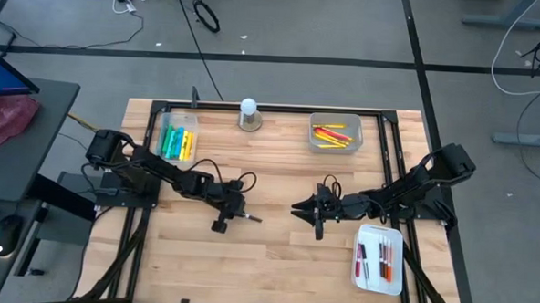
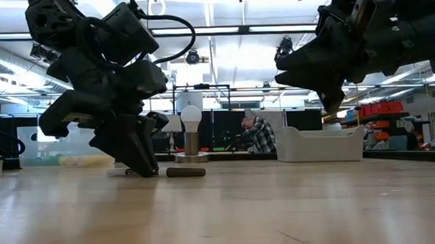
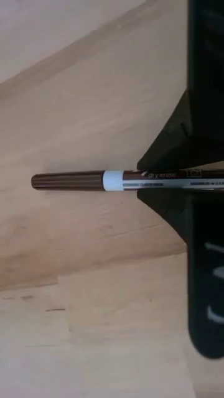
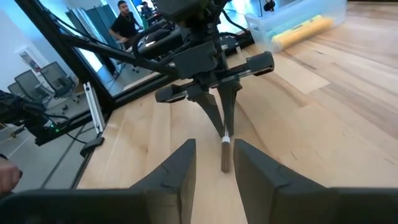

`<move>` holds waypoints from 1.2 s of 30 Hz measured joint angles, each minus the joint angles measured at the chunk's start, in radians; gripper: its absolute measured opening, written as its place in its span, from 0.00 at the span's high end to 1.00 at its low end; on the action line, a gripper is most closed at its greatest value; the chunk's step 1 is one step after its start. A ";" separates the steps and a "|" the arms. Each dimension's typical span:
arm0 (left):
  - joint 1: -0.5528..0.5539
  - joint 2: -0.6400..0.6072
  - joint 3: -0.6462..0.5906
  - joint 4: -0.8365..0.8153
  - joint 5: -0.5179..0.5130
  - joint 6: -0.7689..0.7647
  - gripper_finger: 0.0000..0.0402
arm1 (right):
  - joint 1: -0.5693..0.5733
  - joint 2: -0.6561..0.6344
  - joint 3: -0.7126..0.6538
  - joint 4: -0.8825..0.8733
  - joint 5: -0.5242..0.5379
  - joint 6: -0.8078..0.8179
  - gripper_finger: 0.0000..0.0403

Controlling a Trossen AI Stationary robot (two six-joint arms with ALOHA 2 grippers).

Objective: Pick & Place Markers
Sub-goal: Put the brown marker into the white bin

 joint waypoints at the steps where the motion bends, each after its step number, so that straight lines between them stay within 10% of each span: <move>1: 0.000 0.000 -0.002 0.009 0.000 -0.019 0.91 | 0.000 0.000 0.000 0.000 0.000 -0.003 0.73; 22: -0.086 0.012 -0.007 0.906 -0.132 -0.065 0.91 | 0.021 0.004 0.001 0.008 0.000 -0.140 0.59; 36: -0.112 0.009 -0.006 0.966 -0.248 -0.066 0.89 | 0.063 0.004 0.220 0.006 0.118 -0.504 0.54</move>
